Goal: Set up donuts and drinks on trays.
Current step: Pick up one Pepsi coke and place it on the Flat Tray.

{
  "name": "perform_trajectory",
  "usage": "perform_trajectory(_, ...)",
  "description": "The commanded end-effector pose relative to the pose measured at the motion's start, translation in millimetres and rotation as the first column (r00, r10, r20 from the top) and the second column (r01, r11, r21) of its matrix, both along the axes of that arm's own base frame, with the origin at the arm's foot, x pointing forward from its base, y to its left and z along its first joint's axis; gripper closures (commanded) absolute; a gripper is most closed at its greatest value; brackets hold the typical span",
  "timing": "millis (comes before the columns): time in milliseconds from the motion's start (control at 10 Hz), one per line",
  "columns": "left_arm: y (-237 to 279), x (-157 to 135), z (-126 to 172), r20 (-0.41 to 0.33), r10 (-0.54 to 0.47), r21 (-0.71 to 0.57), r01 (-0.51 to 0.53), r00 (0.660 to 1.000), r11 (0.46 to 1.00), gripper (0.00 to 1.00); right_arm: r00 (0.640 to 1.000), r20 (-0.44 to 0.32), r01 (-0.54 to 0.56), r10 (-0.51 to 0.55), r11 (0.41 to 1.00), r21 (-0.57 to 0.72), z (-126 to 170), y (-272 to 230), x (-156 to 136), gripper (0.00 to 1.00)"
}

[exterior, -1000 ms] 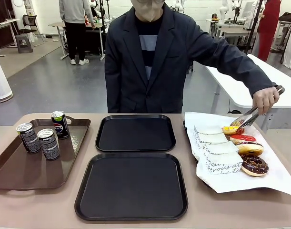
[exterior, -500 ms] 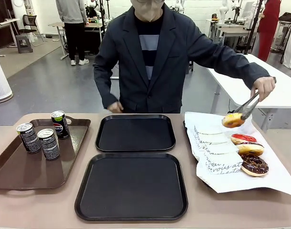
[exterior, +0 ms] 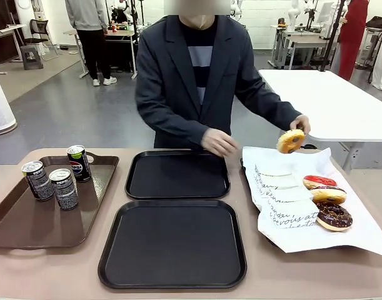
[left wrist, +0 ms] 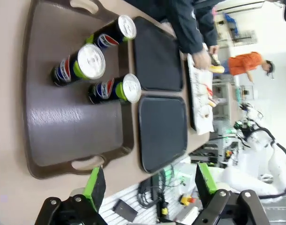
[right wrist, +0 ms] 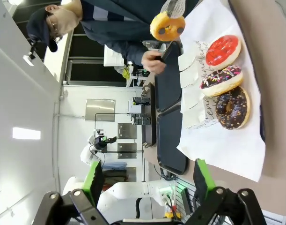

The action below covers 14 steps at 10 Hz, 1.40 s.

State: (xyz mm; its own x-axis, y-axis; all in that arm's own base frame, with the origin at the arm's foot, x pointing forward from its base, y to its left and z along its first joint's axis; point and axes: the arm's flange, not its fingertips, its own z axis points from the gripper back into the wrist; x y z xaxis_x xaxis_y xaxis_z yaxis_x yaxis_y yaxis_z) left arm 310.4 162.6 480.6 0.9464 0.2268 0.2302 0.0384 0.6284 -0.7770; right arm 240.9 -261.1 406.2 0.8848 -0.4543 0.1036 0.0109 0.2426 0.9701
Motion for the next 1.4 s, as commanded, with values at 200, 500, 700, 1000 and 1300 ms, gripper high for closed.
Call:
perform_trajectory(200, -78.7, 85.3, 35.0, -0.144, 0.037, 0.411, 0.026, 0.989, 0.911, 0.00, 0.999, 0.032, 0.005, -0.006, 1.000, 0.011, -0.4, -0.6, 2.0, 0.00)
perform_trajectory(500, -149.6, 109.3, -1.0, -0.157, 0.103, 0.737, 0.047, 0.982, 0.674, 0.00, 0.999, 0.032, 0.005, -0.006, 1.000, 0.011, -0.4, -0.6, 2.0, 0.00)
perform_trajectory(700, -187.9, 108.9, -21.7, -0.146, 0.105, 0.789, 0.052, 0.984, 0.612, 0.00, 0.999, 0.032, 0.005, -0.006, 1.000, 0.011, -0.4, -0.6, 2.0, 0.00)
perform_trajectory(1000, -225.0, 99.0, -31.4, -0.153, 0.093, 0.832, 0.077, 0.984, 0.549, 0.00, 0.999, 0.032, 0.005, -0.006, 1.000, 0.011, -0.4, -0.6, 2.0, 0.00)
perform_trajectory(1300, -239.8, 99.9, -35.0, -0.171, 0.087, 0.774, 0.080, 0.981, 0.628, 0.00, 0.999, 0.032, 0.005, -0.006, 1.000, 0.011, -0.4, -0.6, 2.0, 0.00)
